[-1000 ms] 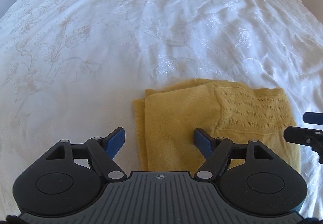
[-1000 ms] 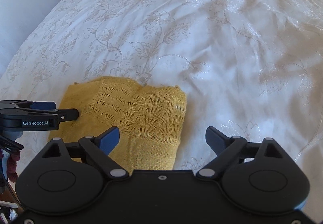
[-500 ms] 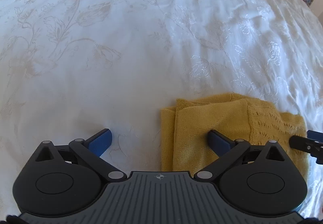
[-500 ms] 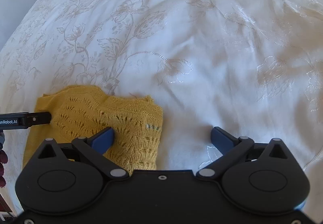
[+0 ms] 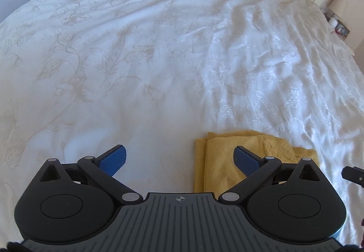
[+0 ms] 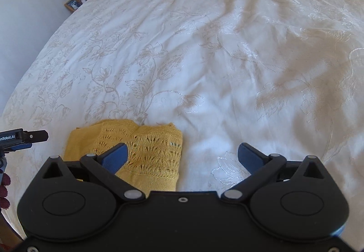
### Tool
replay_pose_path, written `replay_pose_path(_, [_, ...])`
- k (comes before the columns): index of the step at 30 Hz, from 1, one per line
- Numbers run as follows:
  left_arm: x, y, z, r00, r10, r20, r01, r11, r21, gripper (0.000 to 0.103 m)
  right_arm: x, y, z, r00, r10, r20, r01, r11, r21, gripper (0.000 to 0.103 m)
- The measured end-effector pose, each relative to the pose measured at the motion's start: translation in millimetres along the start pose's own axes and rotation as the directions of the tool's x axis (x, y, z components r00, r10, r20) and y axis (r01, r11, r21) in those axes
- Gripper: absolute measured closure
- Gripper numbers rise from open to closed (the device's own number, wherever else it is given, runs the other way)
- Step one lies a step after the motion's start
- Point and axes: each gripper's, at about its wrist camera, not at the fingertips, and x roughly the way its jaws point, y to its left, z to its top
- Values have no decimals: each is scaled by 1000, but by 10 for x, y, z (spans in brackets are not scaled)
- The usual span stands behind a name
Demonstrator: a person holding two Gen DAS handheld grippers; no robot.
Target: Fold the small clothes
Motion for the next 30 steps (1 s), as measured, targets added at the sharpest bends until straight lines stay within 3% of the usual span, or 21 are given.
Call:
replay_pose_path(5, [-398,-226,-192,999,8,51,-12,997,71,1,-260,185,-129,1000,3,27,-1,997,-73,0])
replay_pose_path(11, [-794,-369,-386,995,40,89,-45,997,59,1,-594,435,-344,997,37,63,-26,985,-169,0])
replay_pose_path(15, [-902,-449,-439,992,111,62,-116,990,85,2,-755,557,-458,996,61,64,-49,985,-166,1])
replay_pose_path(19, [-1003,-502,-509,985,167,40,-171,979,111,2,-903,693,-578,997,1,77,11,986,-164,1])
replay_pose_path(25, [-1166,-559,-666,985,171,5,-170,974,147,2,-1070,926,-709,991,-113,65,123,978,-168,1])
replay_pose_path(30, [-1346,-590,-834,983,181,19,-182,967,177,2,-1222,1072,-808,991,-128,45,134,979,-155,1])
